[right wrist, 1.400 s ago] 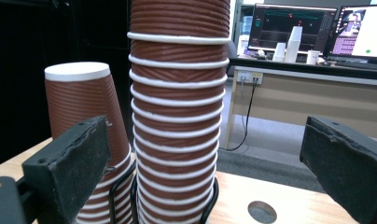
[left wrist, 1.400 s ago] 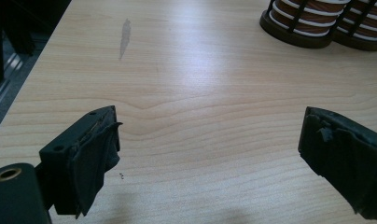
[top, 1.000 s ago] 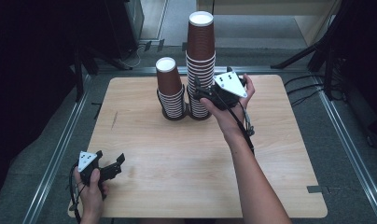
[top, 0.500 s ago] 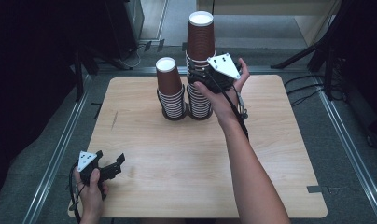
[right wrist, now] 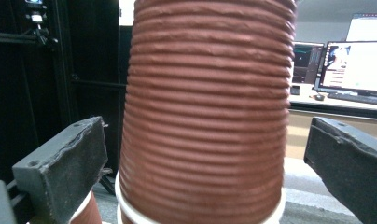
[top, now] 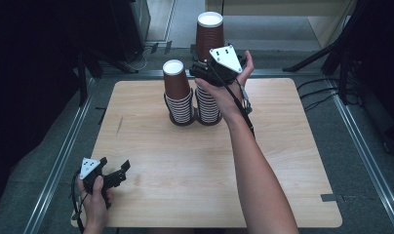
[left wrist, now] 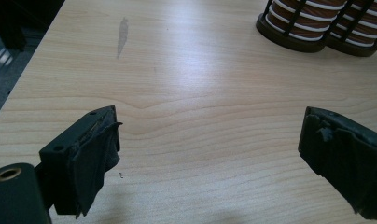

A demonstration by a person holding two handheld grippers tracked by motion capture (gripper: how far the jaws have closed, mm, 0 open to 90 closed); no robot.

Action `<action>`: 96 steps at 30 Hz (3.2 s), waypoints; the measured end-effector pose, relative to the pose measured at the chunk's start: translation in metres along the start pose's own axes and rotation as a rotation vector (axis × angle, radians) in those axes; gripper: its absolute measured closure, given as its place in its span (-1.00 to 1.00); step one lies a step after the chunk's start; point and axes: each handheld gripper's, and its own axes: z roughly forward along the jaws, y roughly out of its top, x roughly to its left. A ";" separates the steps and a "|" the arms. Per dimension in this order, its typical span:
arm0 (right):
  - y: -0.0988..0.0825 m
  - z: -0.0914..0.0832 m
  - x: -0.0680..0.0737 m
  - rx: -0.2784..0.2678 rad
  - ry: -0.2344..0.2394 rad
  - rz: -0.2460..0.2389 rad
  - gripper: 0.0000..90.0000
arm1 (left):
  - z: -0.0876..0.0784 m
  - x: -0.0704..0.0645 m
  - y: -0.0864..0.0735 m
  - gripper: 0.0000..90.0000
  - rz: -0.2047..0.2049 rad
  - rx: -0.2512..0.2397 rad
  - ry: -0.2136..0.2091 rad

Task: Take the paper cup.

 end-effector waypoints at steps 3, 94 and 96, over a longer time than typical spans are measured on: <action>0.002 0.005 0.001 -0.001 -0.012 0.000 -1.00 | 0.000 0.000 0.000 -0.88 -0.001 0.000 0.000; 0.075 -0.022 -0.003 -0.384 -0.100 -0.111 -0.72 | -0.001 0.002 0.000 -0.88 -0.018 -0.009 -0.017; 0.074 -0.025 -0.004 -0.388 -0.103 -0.138 -0.72 | -0.001 0.001 0.000 -0.88 -0.018 -0.009 -0.018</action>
